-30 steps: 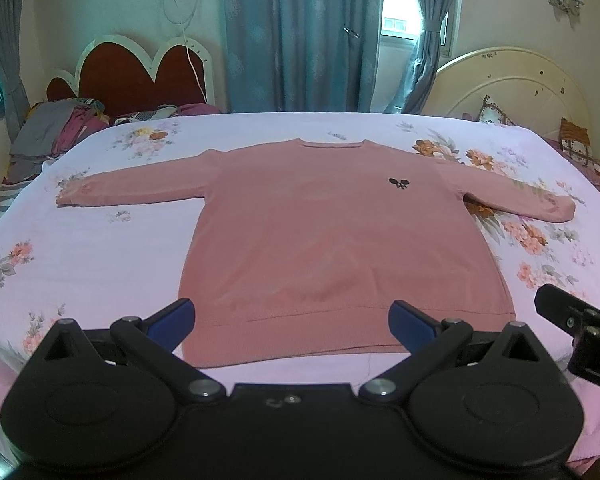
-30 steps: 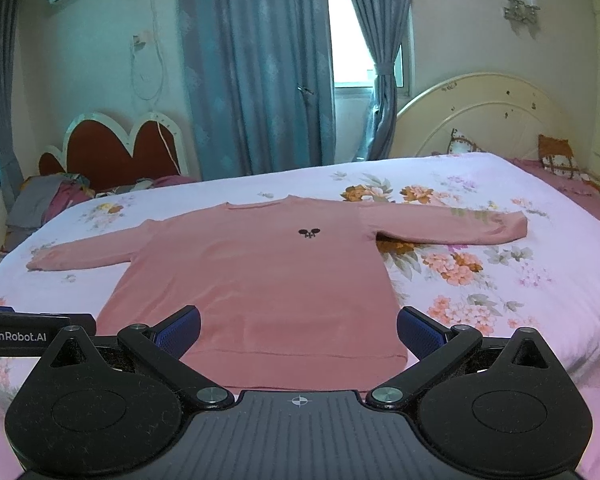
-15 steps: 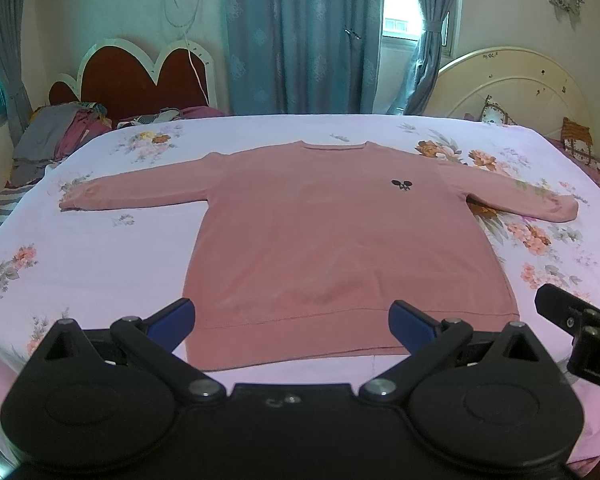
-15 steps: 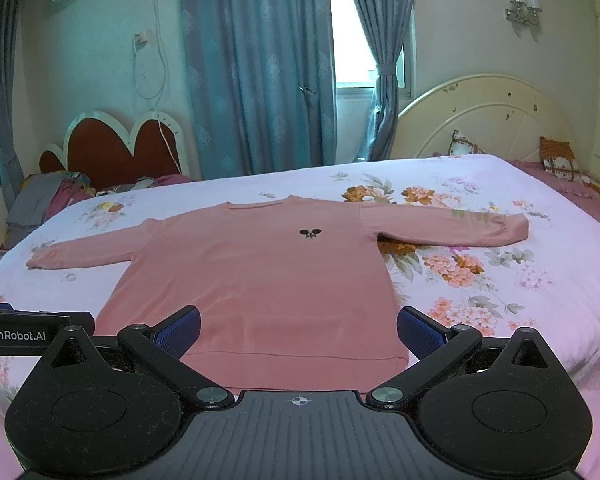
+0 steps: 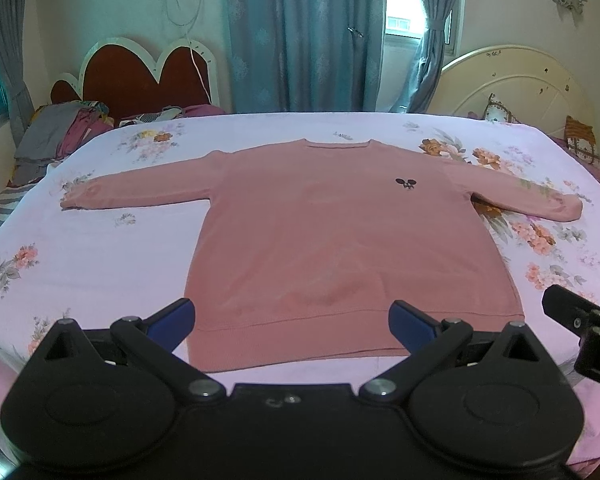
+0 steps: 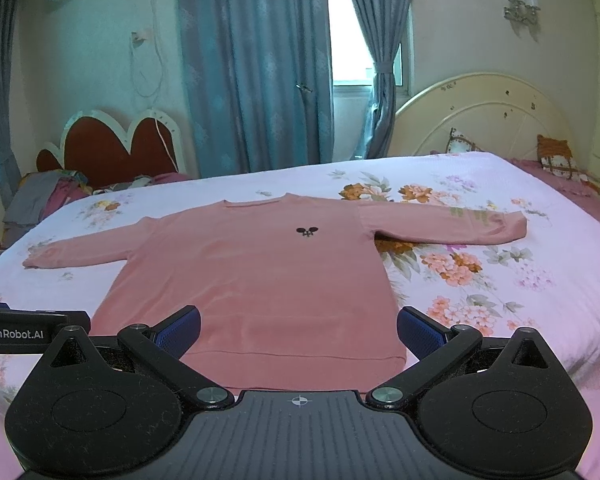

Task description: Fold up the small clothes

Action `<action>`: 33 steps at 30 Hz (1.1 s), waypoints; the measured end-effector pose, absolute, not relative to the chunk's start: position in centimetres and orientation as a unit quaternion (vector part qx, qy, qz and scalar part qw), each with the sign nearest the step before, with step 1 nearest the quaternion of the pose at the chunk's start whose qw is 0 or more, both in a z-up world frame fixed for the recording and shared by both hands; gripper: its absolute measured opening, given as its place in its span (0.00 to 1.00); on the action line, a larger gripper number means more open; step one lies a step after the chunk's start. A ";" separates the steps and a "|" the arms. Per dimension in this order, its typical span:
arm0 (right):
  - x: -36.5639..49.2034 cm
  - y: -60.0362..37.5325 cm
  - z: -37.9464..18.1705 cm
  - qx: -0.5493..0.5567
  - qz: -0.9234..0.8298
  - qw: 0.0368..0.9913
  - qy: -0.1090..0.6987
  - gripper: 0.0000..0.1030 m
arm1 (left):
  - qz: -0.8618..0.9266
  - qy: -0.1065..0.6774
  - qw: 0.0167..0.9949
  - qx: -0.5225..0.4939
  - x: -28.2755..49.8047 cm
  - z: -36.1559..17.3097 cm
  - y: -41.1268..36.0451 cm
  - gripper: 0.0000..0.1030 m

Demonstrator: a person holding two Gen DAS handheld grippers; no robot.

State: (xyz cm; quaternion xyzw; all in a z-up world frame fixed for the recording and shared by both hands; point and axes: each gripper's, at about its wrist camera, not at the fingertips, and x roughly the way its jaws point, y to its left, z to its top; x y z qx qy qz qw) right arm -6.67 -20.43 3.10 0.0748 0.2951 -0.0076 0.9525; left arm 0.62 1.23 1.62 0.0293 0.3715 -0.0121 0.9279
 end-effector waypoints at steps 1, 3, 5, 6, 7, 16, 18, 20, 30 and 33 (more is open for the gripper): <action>-6.7 -20.4 3.1 0.075 -0.008 0.952 0.295 1.00 | -0.012 0.372 0.928 0.029 0.7 1.6 1.3 1.00; -6.6 -20.5 3.0 0.074 -0.009 0.952 0.295 1.00 | -0.011 0.373 0.927 0.029 0.9 1.4 1.3 1.00; -6.3 -20.5 3.0 0.075 -0.010 0.952 0.296 1.00 | -0.009 0.375 0.927 0.030 1.1 1.2 1.2 1.00; -6.3 -20.5 3.0 0.075 -0.010 0.952 0.296 1.00 | -0.009 0.376 0.926 0.030 1.2 1.2 1.2 1.00; -6.3 -20.5 2.9 0.075 -0.011 0.952 0.297 1.00 | -0.008 0.377 0.926 0.030 1.3 1.1 1.2 1.00; -5.2 -20.6 2.4 0.077 -0.013 0.950 0.303 1.00 | -0.003 0.381 0.924 0.033 2.2 0.6 1.3 1.00; -4.9 -20.5 2.2 0.077 -0.015 0.949 0.304 1.00 | -0.003 0.384 0.923 0.034 2.6 0.5 1.4 1.00; -4.5 -20.6 2.1 0.077 -0.018 0.949 0.306 1.00 | -0.002 0.387 0.922 0.035 3.0 0.3 1.4 1.00; -0.9 -21.6 0.9 0.083 -0.046 0.944 0.317 1.00 | 0.001 0.401 0.915 0.037 6.3 -1.2 2.2 1.00; 0.7 -21.9 0.4 0.084 -0.057 0.941 0.323 1.00 | 0.001 0.406 0.913 0.037 7.9 -1.7 2.5 1.00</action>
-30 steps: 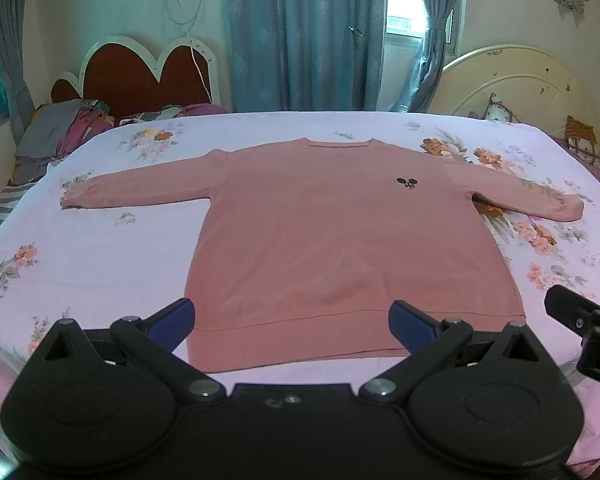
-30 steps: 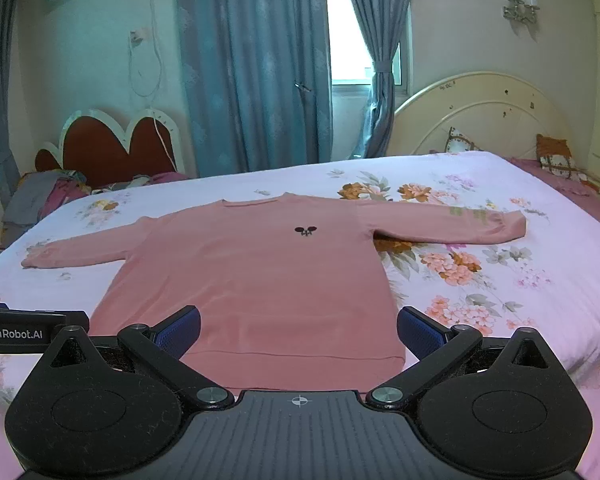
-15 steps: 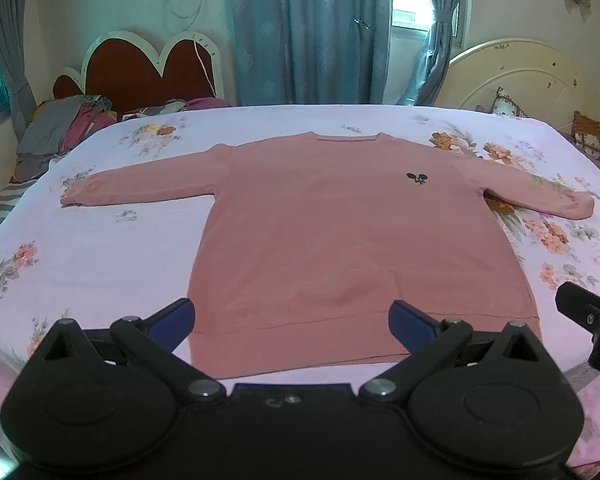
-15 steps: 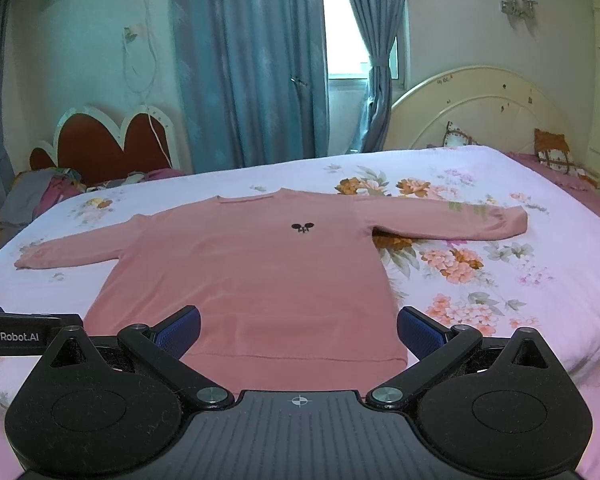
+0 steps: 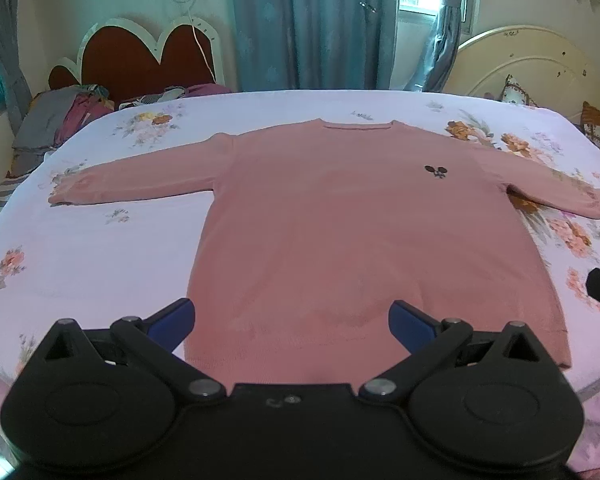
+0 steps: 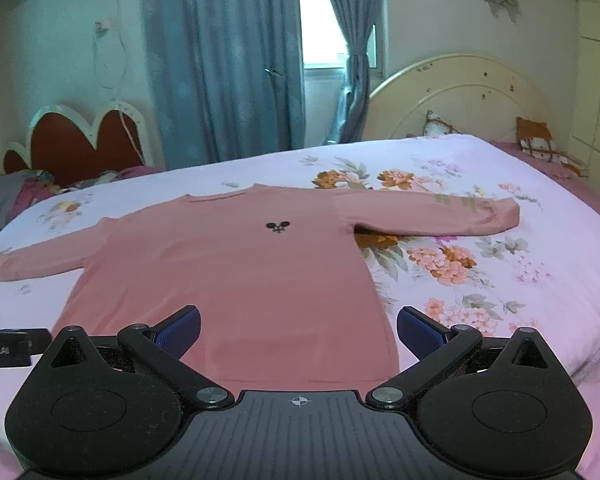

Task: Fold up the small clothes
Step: 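Move the right tool to the sleeve cuff and grasp it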

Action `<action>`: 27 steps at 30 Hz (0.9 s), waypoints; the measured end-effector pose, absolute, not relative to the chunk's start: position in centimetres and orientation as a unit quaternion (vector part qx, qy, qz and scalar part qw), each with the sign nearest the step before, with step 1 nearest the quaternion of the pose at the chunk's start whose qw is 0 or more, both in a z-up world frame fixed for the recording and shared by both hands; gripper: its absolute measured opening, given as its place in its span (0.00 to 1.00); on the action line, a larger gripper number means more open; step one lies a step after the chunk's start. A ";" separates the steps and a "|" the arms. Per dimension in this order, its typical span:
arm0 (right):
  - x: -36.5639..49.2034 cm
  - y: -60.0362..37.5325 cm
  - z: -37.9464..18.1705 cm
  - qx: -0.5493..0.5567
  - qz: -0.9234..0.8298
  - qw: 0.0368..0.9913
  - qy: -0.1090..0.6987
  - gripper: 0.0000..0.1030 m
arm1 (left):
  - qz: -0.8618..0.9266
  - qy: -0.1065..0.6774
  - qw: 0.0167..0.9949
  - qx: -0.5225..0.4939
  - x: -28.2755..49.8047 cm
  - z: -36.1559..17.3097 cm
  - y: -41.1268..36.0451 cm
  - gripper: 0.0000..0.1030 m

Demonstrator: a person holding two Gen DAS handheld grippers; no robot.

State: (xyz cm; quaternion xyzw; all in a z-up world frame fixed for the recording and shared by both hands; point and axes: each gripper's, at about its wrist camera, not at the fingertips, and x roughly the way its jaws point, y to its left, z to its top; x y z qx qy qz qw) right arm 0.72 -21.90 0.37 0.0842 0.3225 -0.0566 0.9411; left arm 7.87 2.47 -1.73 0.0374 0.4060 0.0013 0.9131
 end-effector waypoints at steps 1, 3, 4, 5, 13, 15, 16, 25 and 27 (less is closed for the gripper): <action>1.3 -21.9 0.2 0.084 -0.060 0.940 0.324 1.00 | 0.001 0.408 0.912 0.037 8.5 -1.9 2.6 1.00; 2.5 -21.9 -0.1 0.084 -0.067 0.939 0.327 1.00 | 0.000 0.412 0.911 0.037 9.6 -2.3 2.8 1.00; 3.2 -21.9 -0.2 0.084 -0.070 0.938 0.328 1.00 | -0.002 0.415 0.909 0.037 10.4 -2.6 3.0 1.00; 3.9 -21.8 -0.4 0.084 -0.072 0.938 0.330 1.00 | -0.003 0.416 0.908 0.037 11.0 -2.8 3.1 1.00; 9.6 -21.3 -1.7 0.089 -0.105 0.932 0.334 1.00 | -0.018 0.419 0.906 0.050 17.4 -4.0 4.2 1.00; 10.9 -21.5 -2.0 0.097 -0.115 0.932 0.330 1.00 | -0.022 0.417 0.907 0.056 19.0 -4.3 4.4 1.00; 11.5 -21.7 -2.1 0.100 -0.121 0.932 0.327 1.00 | -0.028 0.417 0.907 0.057 20.0 -4.5 4.5 1.00; 15.7 -26.1 -3.2 0.109 -0.180 0.923 0.321 1.00 | -0.048 0.439 0.897 0.022 26.3 -6.9 5.3 1.00; 16.6 -27.8 -3.6 0.109 -0.192 0.919 0.326 1.00 | -0.044 0.445 0.894 0.016 27.2 -7.5 5.2 1.00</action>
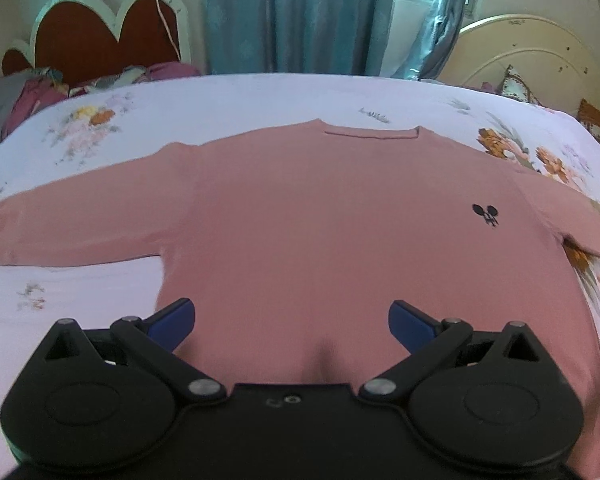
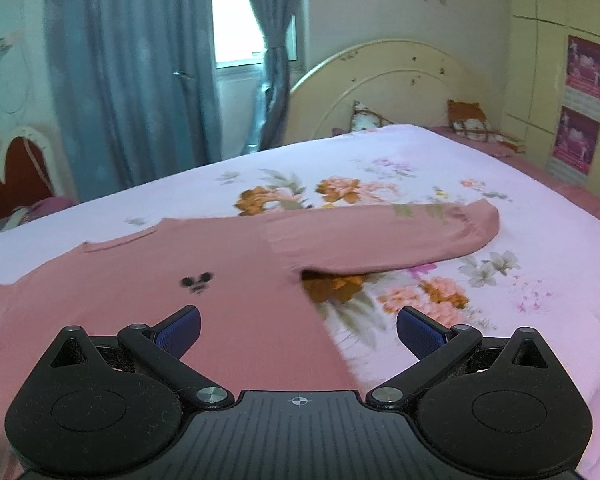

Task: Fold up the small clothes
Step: 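Move the right tool to the sleeve cuff and grasp it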

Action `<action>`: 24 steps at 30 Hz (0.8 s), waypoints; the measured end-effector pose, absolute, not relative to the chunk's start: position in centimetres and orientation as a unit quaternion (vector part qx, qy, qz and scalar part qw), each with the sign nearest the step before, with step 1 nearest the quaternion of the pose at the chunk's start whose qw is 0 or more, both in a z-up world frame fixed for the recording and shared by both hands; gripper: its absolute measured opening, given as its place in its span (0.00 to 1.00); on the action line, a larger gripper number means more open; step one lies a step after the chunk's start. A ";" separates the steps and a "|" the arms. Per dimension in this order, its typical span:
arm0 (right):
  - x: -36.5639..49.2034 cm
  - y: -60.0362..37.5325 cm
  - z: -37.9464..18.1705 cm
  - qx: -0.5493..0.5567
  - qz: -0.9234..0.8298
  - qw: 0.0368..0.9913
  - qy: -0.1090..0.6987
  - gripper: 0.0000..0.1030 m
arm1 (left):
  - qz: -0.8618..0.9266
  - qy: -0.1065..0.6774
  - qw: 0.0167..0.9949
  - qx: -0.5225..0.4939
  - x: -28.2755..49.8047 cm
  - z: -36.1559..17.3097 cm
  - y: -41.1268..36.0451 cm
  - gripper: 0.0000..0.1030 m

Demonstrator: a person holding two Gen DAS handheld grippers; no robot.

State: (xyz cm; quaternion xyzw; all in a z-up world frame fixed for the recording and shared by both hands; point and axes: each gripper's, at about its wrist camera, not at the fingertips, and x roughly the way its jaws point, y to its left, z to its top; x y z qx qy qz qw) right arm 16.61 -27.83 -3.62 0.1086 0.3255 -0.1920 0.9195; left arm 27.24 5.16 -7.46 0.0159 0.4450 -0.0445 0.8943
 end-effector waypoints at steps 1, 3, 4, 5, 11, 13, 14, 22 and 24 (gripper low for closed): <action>16.9 -28.6 -3.8 0.107 -0.196 0.919 0.325 1.00 | -0.042 0.446 0.894 0.016 27.7 -7.7 5.1 1.00; 17.9 -30.5 -4.4 0.104 -0.203 0.918 0.325 1.00 | -0.037 0.446 0.894 0.016 28.7 -8.2 4.6 1.00; 18.5 -31.5 -4.8 0.103 -0.205 0.917 0.326 1.00 | -0.035 0.445 0.895 0.018 29.1 -8.4 4.3 1.00; 19.0 -32.6 -5.3 0.104 -0.207 0.917 0.325 1.00 | -0.032 0.442 0.896 0.020 29.6 -8.5 3.9 1.00; 22.1 -40.8 -8.1 0.123 -0.239 0.905 0.330 0.99 | -0.022 0.433 0.901 0.026 32.0 -9.3 0.8 0.99; 22.9 -43.9 -9.2 0.132 -0.257 0.896 0.338 0.98 | -0.020 0.435 0.900 0.027 32.9 -9.7 -0.4 0.97; 23.2 -45.4 -9.7 0.135 -0.264 0.892 0.340 0.76 | -0.019 0.437 0.899 0.031 33.3 -10.0 -1.1 0.97; 25.1 -56.3 -14.0 0.206 -0.318 0.847 0.374 0.56 | -0.019 0.447 0.893 0.053 35.6 -11.5 -5.2 0.94; 25.6 -57.9 -15.0 0.215 -0.327 0.838 0.381 0.56 | -0.020 0.450 0.891 0.057 36.0 -11.7 -5.7 0.93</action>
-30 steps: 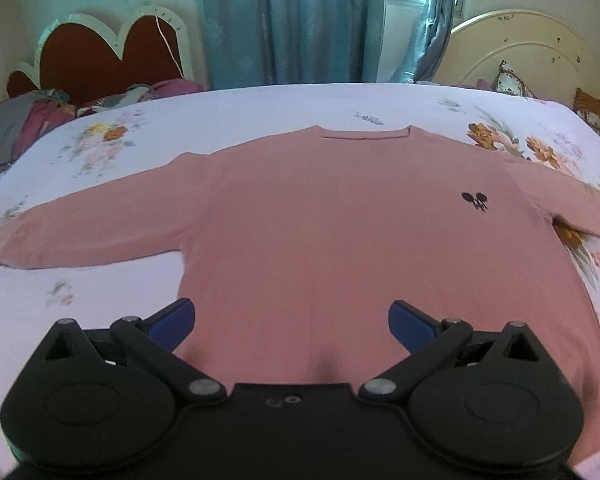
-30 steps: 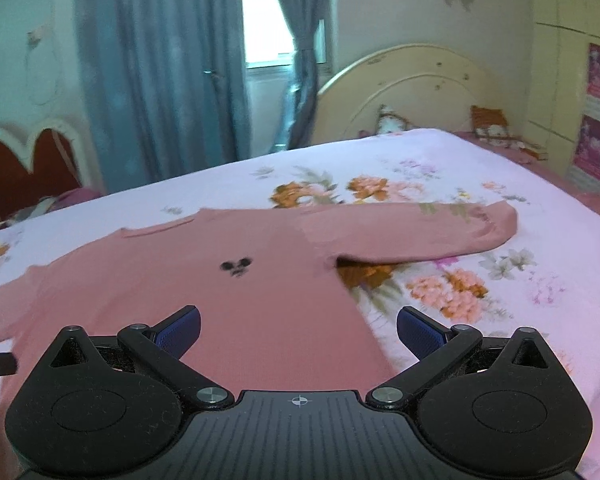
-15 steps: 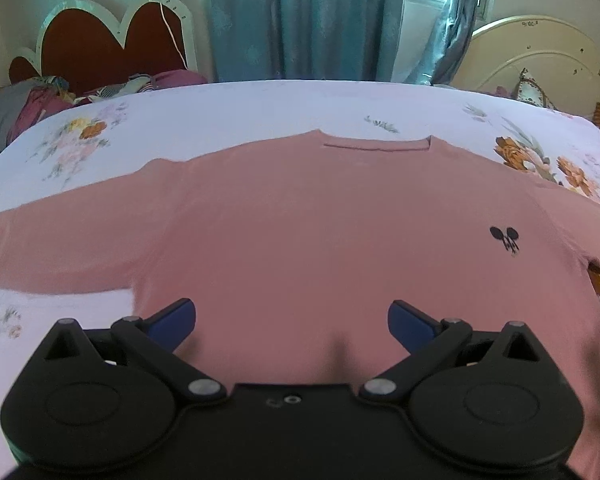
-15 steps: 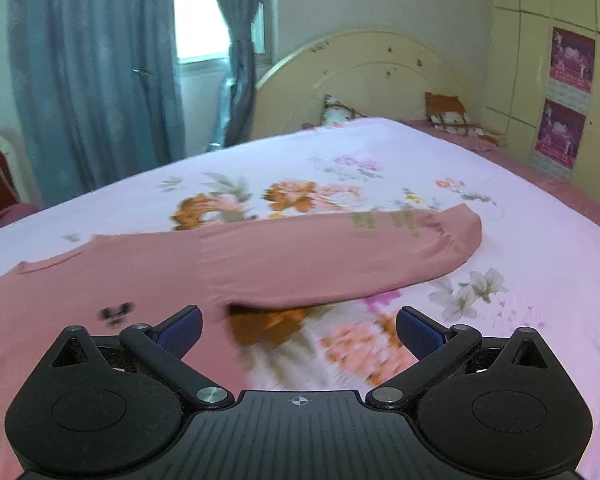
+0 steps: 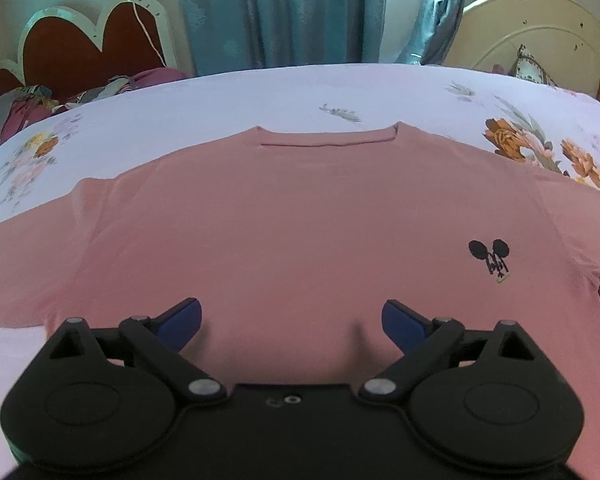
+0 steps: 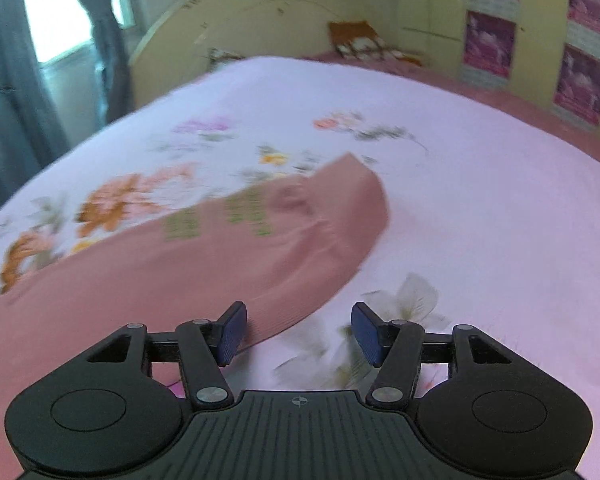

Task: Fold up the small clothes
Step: 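Move the right tool to the sleeve cuff and grasp it, then lift the sleeve with the right tool and fold it across the body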

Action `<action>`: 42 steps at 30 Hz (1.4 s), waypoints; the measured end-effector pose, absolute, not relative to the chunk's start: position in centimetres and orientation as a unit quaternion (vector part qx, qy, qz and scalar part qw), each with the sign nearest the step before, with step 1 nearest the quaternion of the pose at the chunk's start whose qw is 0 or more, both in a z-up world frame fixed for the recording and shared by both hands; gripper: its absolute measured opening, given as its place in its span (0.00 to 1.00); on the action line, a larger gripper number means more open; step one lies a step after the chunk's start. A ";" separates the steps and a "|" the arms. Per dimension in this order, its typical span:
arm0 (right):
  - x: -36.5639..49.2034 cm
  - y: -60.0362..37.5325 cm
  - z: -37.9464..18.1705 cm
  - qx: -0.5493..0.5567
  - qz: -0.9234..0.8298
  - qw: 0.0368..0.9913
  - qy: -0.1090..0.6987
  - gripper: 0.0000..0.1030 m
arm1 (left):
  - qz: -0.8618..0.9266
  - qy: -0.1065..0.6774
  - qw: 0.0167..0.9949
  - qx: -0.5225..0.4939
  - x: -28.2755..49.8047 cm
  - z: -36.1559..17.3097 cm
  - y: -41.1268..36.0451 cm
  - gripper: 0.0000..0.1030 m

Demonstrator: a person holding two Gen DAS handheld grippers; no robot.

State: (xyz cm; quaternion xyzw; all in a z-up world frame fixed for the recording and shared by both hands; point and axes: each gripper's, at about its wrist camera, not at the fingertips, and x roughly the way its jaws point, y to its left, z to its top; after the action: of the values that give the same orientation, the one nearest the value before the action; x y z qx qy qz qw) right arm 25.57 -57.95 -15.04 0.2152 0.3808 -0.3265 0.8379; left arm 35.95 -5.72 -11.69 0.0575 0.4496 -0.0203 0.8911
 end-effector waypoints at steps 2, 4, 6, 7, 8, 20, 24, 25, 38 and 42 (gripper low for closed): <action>26.1 -59.6 -16.0 0.233 -0.329 0.833 0.380 0.56 | -0.019 0.452 0.890 0.062 36.3 -11.9 -6.1 0.92; 26.4 -60.9 -16.5 0.252 -0.332 0.829 0.372 0.56 | -0.016 0.453 0.889 0.065 36.6 -12.0 -6.4 0.90; 27.0 -61.7 -16.8 0.257 -0.340 0.829 0.362 0.56 | -0.019 0.457 0.887 0.067 36.8 -12.1 -6.5 0.88; 27.2 -62.0 -16.8 0.254 -0.345 0.830 0.358 0.49 | -0.021 0.459 0.886 0.067 36.9 -12.2 -6.4 0.87; 27.4 -62.1 -16.8 0.250 -0.350 0.830 0.356 0.26 | -0.022 0.460 0.885 0.068 37.0 -12.2 -6.4 0.86; 29.9 -56.9 -12.3 0.182 -0.287 0.891 0.301 0.17 | -0.024 0.461 0.885 0.058 37.5 -12.1 -4.8 0.78; 32.0 -50.7 -9.5 0.143 -0.222 0.924 0.276 0.17 | -0.026 0.456 0.888 0.050 37.1 -11.6 -3.2 0.83; 32.7 -49.0 -9.0 0.135 -0.204 0.931 0.271 0.17 | -0.026 0.456 0.888 0.047 37.0 -11.6 -2.8 0.83; 38.8 -22.1 -10.3 0.104 0.035 0.942 0.317 0.17 | -0.010 0.443 0.896 0.009 37.0 -11.0 5.5 0.85; 39.6 -17.9 -13.0 0.098 0.063 0.930 0.348 0.17 | -0.003 0.438 0.899 0.000 37.2 -10.7 7.0 0.88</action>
State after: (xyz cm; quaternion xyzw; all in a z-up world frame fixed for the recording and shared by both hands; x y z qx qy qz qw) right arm 39.58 -17.94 -12.98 0.0977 0.3481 0.0631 0.9302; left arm 37.21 6.99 -10.73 -0.0004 0.4380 -0.0029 0.8990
